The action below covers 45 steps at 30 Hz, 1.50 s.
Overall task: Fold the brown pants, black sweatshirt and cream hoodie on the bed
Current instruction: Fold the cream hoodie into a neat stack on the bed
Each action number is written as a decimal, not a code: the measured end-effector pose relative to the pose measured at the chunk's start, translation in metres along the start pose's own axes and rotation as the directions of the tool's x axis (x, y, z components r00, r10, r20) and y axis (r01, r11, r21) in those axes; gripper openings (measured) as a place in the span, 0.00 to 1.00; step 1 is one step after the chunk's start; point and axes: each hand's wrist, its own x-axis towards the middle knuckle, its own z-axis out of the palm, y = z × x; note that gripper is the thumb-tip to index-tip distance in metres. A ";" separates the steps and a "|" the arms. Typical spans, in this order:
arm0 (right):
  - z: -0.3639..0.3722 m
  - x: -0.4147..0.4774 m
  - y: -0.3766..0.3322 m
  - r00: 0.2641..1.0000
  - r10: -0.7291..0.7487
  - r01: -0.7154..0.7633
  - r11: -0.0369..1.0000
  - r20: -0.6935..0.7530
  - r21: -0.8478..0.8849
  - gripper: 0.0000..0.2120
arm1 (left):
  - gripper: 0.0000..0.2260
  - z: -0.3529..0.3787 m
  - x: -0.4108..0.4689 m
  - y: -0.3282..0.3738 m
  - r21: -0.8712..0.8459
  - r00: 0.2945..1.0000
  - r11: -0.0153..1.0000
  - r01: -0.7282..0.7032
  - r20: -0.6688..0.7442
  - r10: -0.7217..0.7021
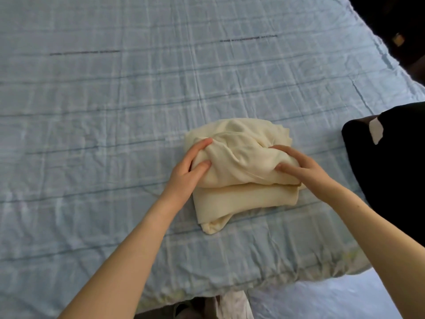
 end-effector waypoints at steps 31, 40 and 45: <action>-0.016 -0.015 -0.025 0.999 -0.046 0.043 0.987 -0.016 -0.155 0.16 | 0.29 0.012 -0.010 0.048 -0.248 0.939 0.906 0.342 0.116 -0.322; 0.036 0.018 -0.029 0.956 -0.289 0.249 0.725 0.045 -0.643 0.29 | 0.26 0.057 0.002 0.024 0.884 0.980 0.450 -0.123 0.037 0.194; 0.052 0.020 0.017 0.940 -0.335 0.243 0.532 0.062 -0.811 0.29 | 0.26 0.063 0.000 -0.026 0.965 0.985 0.228 -0.132 0.102 0.142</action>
